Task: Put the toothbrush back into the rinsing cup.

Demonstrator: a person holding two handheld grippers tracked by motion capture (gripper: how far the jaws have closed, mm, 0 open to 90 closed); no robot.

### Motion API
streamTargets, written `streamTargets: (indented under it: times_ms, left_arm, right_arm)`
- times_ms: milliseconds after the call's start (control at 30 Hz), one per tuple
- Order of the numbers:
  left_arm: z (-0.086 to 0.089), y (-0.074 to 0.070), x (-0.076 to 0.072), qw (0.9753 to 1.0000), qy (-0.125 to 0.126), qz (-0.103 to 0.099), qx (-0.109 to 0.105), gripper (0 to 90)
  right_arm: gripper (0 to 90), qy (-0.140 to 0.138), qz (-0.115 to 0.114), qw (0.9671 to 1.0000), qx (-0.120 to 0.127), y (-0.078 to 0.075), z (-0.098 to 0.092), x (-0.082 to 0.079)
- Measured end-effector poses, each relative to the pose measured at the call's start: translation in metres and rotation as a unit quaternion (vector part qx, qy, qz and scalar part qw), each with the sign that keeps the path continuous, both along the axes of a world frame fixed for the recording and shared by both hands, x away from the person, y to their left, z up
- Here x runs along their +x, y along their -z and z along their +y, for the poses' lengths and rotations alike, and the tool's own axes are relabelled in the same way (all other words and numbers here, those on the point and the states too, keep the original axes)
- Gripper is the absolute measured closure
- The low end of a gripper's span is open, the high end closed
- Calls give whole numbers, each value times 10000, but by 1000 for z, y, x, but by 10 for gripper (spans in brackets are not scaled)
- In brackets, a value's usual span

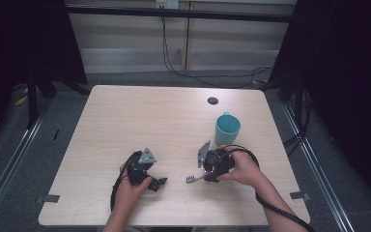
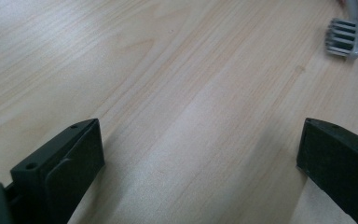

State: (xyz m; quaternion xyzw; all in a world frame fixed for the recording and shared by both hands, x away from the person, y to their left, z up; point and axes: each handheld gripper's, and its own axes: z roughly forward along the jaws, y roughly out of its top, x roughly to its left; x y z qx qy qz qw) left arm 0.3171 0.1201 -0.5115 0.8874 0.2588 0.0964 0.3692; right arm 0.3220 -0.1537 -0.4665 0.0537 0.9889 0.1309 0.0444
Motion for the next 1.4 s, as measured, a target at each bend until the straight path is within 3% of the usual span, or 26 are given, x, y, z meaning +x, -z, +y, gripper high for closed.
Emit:
streamTargets:
  times_ms: [233, 500, 633, 967, 1233, 1400]
  left_arm:
    - [0, 0, 0, 10000, -1, 1, 10, 2]
    - [0, 0, 0, 10000, 0, -13, -4, 3]
    - [0, 0, 0, 10000, -7, -3, -19, 3]
    - [0, 0, 0, 10000, -13, -7, -11, 3]
    - [0, 0, 0, 10000, -5, -2, -17, 3]
    - [0, 0, 0, 10000, -12, -6, -12, 3]
  right_arm:
    - [585, -8, 160, 9999, 62, 3, 0, 2]
    - [706, -35, 478, 9988, -47, 3, 4, 6]
    - [763, 85, 652, 9977, -147, 1, 5, 5]
    - [808, 263, 691, 9970, -227, 1, 7, 6]
    - [810, 525, 776, 9956, 102, -1, -2, 11]
    - [811, 608, 705, 9954, 203, -8, -8, 11]
